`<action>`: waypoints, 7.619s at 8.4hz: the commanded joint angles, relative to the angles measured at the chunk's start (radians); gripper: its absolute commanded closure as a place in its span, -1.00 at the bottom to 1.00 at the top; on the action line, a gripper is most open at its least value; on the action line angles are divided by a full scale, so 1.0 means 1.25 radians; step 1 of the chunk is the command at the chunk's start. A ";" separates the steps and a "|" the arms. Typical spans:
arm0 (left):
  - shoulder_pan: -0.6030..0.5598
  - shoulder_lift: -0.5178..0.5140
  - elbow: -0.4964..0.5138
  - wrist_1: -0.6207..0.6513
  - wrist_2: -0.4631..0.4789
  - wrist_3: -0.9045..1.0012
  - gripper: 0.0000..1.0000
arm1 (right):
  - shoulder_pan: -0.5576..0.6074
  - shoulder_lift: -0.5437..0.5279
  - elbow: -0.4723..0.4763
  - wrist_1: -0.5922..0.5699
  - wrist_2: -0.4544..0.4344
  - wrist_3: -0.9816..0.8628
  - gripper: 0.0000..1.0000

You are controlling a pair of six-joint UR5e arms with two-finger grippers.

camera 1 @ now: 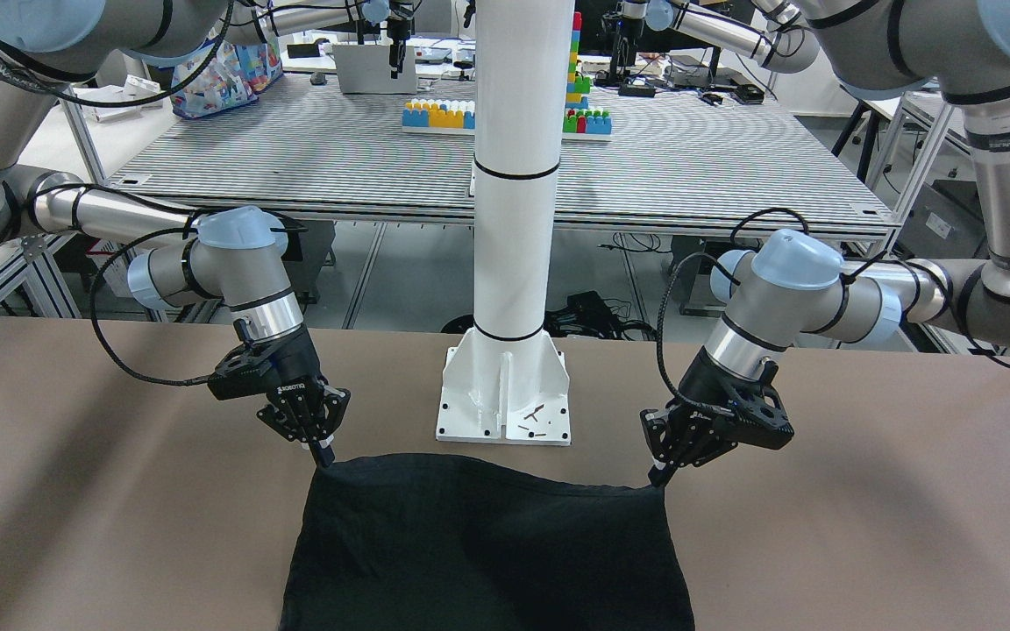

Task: Fold clothes
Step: 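Lift the hem with both grippers and fold it toward the collar, then release the hem and move the left gripper to the folded edge nearest the robot, then grasp the bundle's near corner with the left gripper and lift it away from the robot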

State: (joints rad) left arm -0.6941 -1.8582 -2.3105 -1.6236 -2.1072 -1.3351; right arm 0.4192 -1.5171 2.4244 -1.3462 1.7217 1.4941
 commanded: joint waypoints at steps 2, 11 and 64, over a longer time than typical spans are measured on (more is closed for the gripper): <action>0.149 0.162 -0.199 0.015 -0.088 0.019 1.00 | -0.216 -0.021 0.206 -0.235 0.071 -0.012 1.00; -0.020 -0.013 0.017 0.019 0.077 0.008 1.00 | -0.044 0.102 0.036 -0.264 -0.061 -0.005 1.00; -0.165 -0.660 1.267 -0.439 0.222 0.405 1.00 | 0.225 0.275 -0.487 0.022 0.047 -0.276 -0.88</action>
State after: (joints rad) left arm -0.9041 -2.6010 -0.8246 -2.1680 -1.8576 -0.8300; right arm 0.7044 -1.1773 1.8148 -1.3192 1.7814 1.1450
